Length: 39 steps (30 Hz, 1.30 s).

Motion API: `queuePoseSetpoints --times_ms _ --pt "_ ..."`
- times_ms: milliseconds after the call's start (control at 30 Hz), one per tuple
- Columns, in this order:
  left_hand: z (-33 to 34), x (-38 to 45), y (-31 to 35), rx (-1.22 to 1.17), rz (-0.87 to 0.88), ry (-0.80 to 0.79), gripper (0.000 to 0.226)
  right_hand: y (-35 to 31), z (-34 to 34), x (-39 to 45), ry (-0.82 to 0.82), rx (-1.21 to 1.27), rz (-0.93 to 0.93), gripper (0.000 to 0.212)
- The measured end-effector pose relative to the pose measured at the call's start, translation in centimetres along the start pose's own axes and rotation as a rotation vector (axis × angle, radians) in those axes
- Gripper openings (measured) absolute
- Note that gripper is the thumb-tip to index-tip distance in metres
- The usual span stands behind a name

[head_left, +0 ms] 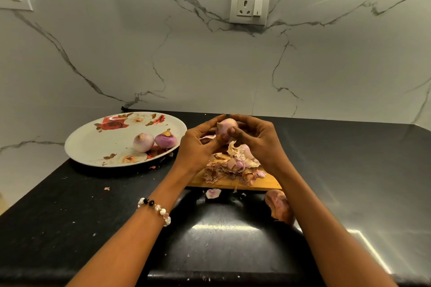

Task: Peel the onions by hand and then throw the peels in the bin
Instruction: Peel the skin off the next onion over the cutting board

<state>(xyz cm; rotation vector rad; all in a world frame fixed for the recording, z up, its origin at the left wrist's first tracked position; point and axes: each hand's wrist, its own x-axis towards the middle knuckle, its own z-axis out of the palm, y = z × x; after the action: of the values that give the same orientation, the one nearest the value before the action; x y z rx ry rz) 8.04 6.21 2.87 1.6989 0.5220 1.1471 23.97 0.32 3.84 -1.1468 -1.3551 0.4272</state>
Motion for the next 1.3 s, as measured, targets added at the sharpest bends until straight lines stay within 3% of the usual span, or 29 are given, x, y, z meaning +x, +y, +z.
queuePoseSetpoints --times_ms 167,333,500,733,867,967,1133,1200,1300 --pt "0.9 -0.8 0.7 -0.108 -0.047 0.032 0.044 -0.5 0.3 -1.5 0.016 0.115 0.069 0.048" --pt "1.2 -2.1 0.7 -0.027 0.0 -0.025 0.063 -1.2 -0.2 -2.7 0.024 0.245 0.09 0.046" --pt "1.1 -2.5 0.7 0.019 0.025 0.037 0.071 -1.4 -0.2 -3.3 0.054 0.208 0.051 0.038" --pt "1.0 -2.0 0.5 -0.09 -0.1 0.089 0.055 -0.8 -0.5 -2.9 0.112 0.107 -0.015 0.013" --pt "1.2 -1.9 0.4 -0.092 -0.109 0.106 0.068 -0.6 -0.4 -2.6 0.11 0.046 -0.026 0.006" --pt "1.3 -1.7 0.4 -0.107 -0.127 0.099 0.057 -0.3 -0.1 -2.4 0.083 -0.015 -0.021 0.009" --pt "1.0 -1.5 0.9 -0.511 -0.298 0.043 0.041 -0.3 -0.4 -2.3 0.131 0.125 0.053 0.014" --pt "1.0 -1.5 0.9 -0.5 -0.289 0.03 0.041 -0.3 -0.9 -2.1 0.162 0.101 0.071 0.014" --pt "1.1 -1.7 0.9 -0.295 -0.201 -0.003 0.046 0.1 -1.2 -2.0 0.136 -0.149 0.045 0.02"
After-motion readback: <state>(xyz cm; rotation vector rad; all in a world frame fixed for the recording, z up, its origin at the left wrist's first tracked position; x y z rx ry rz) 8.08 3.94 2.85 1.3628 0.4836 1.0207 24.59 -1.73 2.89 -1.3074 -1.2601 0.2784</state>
